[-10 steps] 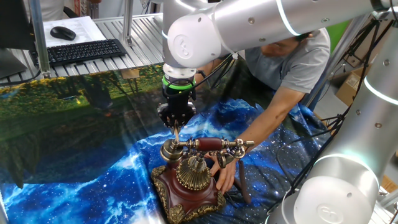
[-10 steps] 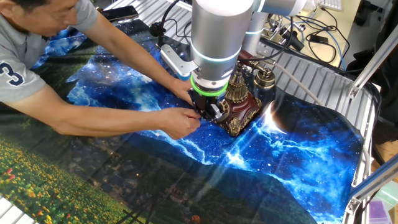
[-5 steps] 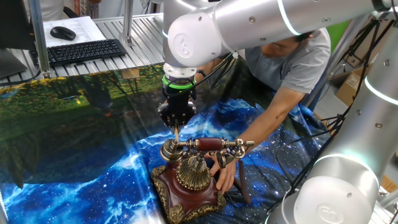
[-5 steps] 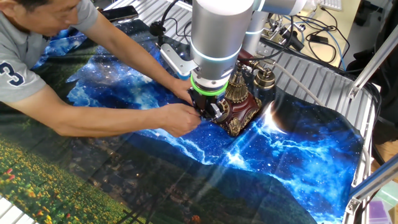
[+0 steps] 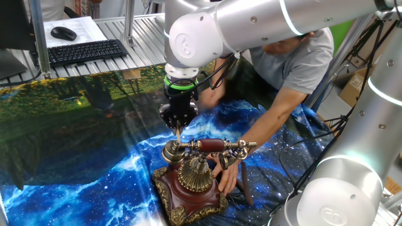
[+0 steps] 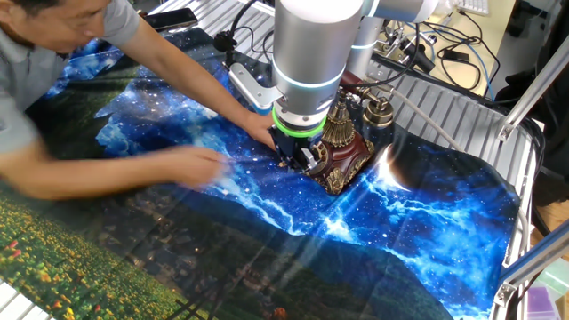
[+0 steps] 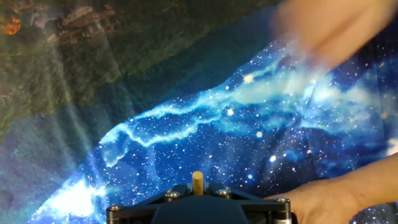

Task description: Dial a number on an old rotary phone

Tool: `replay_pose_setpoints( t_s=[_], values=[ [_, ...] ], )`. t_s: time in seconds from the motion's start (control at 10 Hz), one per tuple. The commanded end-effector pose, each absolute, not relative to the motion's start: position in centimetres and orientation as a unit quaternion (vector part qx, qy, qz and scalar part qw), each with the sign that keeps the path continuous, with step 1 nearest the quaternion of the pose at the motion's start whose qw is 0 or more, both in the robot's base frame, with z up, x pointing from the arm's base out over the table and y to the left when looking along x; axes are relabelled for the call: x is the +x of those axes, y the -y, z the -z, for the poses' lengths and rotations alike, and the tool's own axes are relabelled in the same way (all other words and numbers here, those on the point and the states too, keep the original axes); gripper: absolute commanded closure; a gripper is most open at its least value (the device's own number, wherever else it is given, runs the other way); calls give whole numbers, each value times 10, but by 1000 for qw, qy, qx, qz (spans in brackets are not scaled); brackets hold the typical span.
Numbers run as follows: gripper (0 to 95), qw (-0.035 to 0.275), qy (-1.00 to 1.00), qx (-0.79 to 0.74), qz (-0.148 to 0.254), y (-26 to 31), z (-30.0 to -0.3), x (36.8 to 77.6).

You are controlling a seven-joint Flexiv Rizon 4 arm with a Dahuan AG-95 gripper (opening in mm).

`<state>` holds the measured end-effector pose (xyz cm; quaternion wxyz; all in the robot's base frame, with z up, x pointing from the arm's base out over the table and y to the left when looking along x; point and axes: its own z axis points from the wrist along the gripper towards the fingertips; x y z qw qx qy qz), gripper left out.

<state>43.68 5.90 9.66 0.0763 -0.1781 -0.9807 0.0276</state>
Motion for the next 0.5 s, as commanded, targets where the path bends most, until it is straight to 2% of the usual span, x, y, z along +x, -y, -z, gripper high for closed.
replay_pose_setpoints(
  t_s=[0.1, 0.5],
  values=[
    [950, 93, 981, -167, -31, -58, -101, 433],
    [950, 100, 980, -169, -27, -53, -110, 423]
  ],
)
